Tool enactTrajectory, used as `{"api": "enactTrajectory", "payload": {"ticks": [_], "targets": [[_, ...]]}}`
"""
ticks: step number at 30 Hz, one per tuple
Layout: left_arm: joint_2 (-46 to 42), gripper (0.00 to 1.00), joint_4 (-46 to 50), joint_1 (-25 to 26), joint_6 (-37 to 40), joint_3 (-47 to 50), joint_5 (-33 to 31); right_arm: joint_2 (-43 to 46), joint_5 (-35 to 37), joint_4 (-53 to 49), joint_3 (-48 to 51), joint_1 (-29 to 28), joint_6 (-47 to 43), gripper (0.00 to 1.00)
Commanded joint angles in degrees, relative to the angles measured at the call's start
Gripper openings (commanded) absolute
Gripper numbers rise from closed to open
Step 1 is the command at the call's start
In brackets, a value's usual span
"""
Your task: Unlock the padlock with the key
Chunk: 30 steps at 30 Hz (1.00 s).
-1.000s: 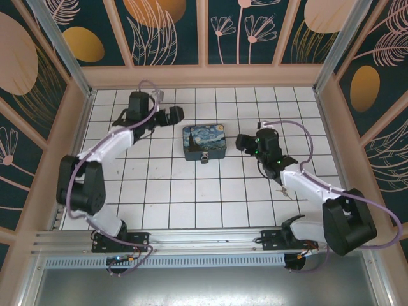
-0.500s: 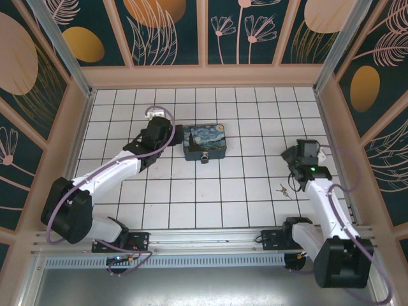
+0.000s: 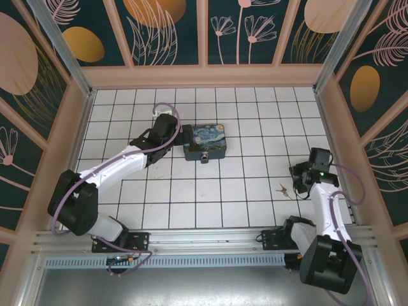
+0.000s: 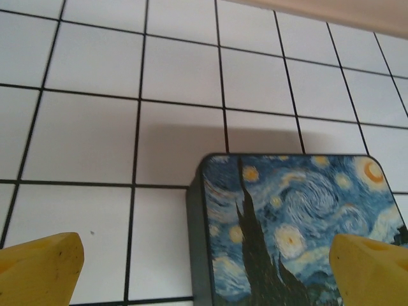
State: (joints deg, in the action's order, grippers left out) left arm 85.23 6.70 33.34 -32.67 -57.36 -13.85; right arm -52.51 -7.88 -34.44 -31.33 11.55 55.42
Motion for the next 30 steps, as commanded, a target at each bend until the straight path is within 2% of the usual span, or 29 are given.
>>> {"api": "enactTrajectory", "payload": {"ticks": [1, 5, 12, 19, 30], "targets": [[-2.4, 0.99, 2.1, 0.0, 0.6, 0.9, 1.0, -1.6, 1.0, -3.1, -0.3, -5.6, -1.5, 0.35], [-2.7, 0.98, 3.2, -0.1, 1.2, -1.1, 1.5, -4.9, 3.9, -4.2, -0.4, -9.8, -2.3, 0.33], [-3.2, 0.99, 4.7, -0.1, 2.6, -2.7, -0.3, -3.5, 14.9, -9.1, -1.8, -9.9, -5.8, 0.31], [-4.0, 0.99, 4.8, -0.1, 2.2, -2.2, -0.1, -7.4, 10.3, -4.2, 0.9, -9.6, -9.0, 0.28], [-4.3, 0.99, 3.1, -0.1, 2.0, -1.4, 0.2, -8.3, 10.5, -4.2, 1.3, -9.7, -9.2, 0.23]]}}
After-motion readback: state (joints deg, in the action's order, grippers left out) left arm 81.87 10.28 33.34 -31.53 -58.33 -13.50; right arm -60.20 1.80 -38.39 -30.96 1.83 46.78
